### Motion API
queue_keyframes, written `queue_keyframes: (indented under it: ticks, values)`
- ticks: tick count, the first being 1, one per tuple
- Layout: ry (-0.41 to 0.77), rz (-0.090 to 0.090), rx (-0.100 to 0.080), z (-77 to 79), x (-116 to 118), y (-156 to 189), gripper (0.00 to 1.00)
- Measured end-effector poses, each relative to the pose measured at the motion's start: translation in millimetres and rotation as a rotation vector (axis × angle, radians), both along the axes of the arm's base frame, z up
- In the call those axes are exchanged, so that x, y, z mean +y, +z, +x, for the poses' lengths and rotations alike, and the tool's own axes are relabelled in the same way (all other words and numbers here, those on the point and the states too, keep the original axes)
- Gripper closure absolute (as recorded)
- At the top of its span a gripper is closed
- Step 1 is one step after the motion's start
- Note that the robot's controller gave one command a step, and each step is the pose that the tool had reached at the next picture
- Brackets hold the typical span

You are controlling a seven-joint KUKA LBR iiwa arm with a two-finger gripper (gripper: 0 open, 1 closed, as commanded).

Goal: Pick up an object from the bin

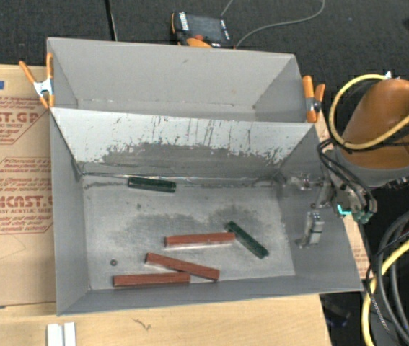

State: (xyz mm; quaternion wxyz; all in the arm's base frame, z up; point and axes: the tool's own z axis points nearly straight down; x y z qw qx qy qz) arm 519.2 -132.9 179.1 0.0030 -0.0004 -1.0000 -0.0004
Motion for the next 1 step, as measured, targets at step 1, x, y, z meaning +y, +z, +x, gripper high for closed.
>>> queue_keyframes:
  ticks: [1]
  values:
    - [0.042, -0.001, -0.011, 4.8, 19.3, 32.7, 0.00]
